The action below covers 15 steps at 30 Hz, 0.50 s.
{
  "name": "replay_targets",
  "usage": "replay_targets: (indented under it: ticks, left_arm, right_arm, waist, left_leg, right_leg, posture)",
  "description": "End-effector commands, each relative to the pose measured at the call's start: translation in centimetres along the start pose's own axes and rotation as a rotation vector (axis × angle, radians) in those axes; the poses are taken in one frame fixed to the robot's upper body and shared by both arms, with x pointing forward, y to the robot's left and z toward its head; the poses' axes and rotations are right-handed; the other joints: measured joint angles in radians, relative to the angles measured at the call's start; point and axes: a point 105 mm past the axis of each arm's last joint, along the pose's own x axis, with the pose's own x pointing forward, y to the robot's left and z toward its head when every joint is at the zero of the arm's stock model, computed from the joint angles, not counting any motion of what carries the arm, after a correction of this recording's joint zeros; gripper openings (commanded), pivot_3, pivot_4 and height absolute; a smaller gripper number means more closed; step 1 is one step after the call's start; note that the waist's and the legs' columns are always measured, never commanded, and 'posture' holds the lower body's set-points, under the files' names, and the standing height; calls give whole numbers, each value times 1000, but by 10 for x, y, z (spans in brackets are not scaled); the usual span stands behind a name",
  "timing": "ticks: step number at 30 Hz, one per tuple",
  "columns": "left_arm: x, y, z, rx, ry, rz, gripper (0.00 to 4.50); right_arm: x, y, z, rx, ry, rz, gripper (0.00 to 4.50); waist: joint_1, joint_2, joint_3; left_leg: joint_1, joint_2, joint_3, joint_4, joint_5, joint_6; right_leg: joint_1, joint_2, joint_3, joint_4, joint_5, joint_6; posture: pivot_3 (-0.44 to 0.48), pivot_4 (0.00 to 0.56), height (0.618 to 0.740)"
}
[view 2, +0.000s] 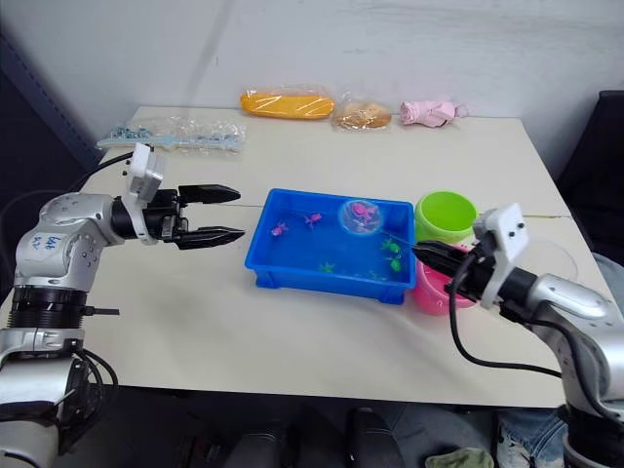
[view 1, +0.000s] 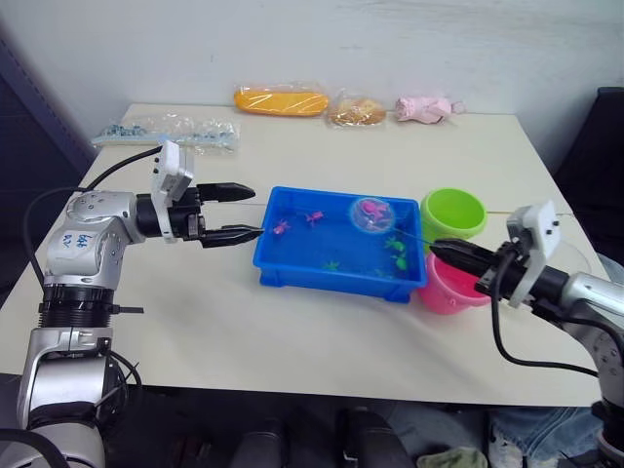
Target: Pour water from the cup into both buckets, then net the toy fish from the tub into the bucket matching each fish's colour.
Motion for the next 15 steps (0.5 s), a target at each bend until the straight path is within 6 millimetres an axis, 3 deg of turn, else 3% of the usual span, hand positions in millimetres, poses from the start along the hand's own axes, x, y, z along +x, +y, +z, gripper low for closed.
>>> replay_targets:
  ticks: [1,10,15]
  left_arm:
    - [6,1,13,37,-51,-41,4483]
    - [34,-4,18,23,-91,-179,4483]
    - [43,-7,14,9,-99,-213,4483]
  right_arm:
    - [-30,0,13,-47,-30,-82,0]
    - [-95,0,0,-79,47,-316,0]
    - [-116,-3,-15,-194,163,-433,0]
  waist:
    - [4,0,0]
    - [19,0,0]
    - [18,0,0]
  left_leg:
    - [0,0,0,0,0,0]
    - [1,0,1,0,0,0]
    - [3,0,2,0,0,1]
  right_leg:
    - [0,0,0,0,0,0]
    - [1,1,2,1,1,1]
    - [2,2,3,1,1,1]
  posture:
    - [0,150,740]
    - [0,150,740]
    - [0,150,740]
